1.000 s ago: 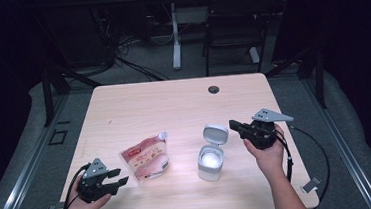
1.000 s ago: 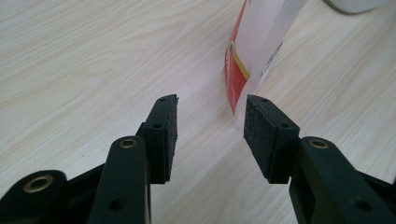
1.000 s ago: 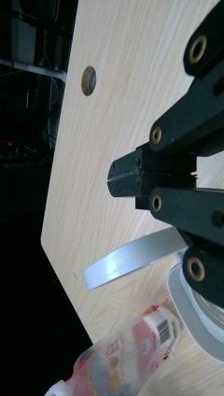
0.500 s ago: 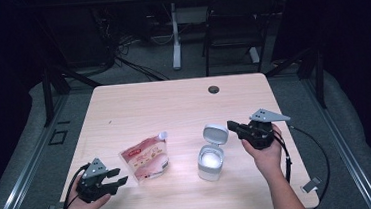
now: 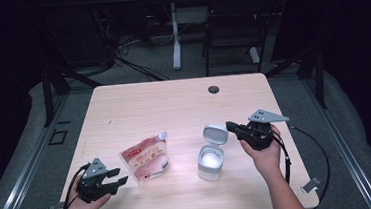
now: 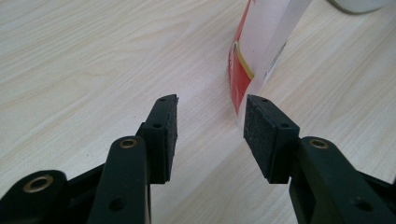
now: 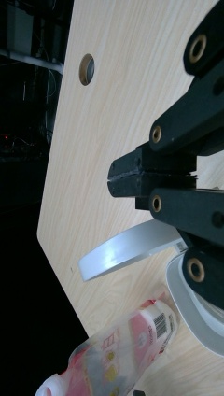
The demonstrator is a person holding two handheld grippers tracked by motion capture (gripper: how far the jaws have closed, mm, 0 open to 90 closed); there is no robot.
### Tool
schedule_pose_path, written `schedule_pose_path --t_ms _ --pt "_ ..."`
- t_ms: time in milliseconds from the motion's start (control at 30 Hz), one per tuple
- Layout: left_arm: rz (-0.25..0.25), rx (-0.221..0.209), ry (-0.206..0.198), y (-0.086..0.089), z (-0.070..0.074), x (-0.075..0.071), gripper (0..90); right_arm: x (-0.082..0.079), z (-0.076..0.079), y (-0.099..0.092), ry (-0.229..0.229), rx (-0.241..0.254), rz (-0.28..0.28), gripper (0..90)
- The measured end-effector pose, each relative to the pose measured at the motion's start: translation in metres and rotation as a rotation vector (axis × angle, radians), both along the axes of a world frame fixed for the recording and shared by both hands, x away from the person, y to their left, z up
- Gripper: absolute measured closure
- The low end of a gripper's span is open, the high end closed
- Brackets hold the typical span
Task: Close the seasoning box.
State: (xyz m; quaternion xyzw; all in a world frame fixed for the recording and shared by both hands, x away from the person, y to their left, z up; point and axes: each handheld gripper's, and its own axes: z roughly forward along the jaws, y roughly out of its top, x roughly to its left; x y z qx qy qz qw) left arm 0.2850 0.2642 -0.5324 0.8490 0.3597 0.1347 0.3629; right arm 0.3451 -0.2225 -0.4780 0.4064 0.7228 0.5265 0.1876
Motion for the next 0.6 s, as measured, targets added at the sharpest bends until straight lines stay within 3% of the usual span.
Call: schedule_pose_path --t_ms 600 --pt "-0.007 0.003 0.000 -0.0003 -0.0003 0.0003 54.8 -0.0012 -0.0026 0.0015 0.007 0.018 0.006 89.5"
